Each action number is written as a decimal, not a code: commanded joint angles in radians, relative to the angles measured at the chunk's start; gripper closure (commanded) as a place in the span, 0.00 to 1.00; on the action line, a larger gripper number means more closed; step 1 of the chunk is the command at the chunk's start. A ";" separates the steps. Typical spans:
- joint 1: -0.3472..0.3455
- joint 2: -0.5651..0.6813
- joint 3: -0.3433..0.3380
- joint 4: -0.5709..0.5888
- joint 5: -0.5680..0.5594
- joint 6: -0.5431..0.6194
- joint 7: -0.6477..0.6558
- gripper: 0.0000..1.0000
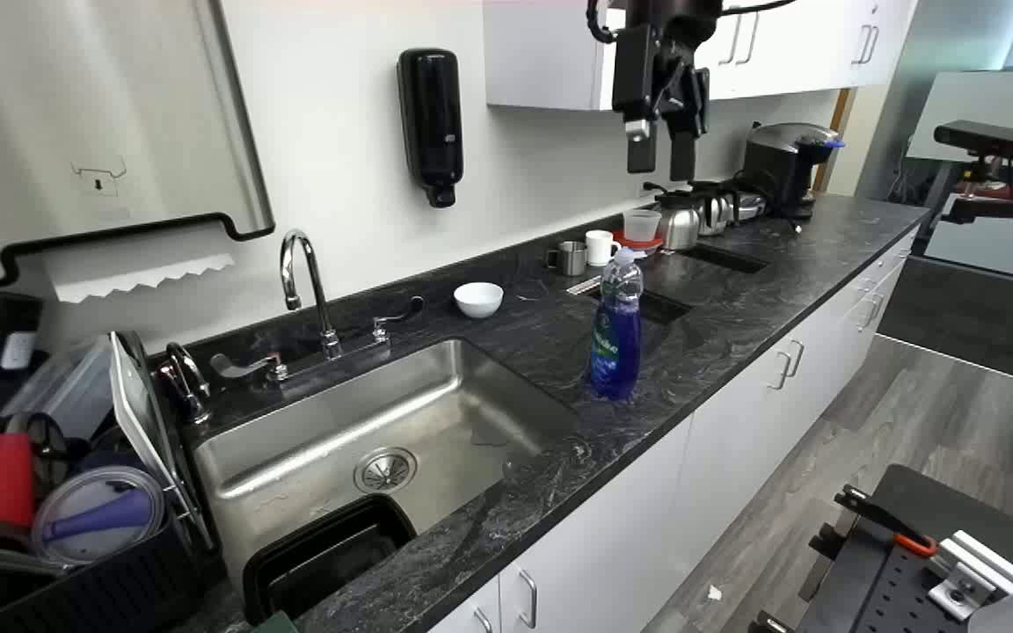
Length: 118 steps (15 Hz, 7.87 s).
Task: Pick up the dish soap bottle
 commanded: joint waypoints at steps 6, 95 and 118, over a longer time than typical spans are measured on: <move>-0.023 0.001 0.019 0.002 0.004 -0.003 -0.004 0.00; -0.532 0.640 -0.295 0.131 0.602 0.058 -1.863 0.00; -0.603 0.701 -0.300 0.172 0.611 0.056 -1.933 0.00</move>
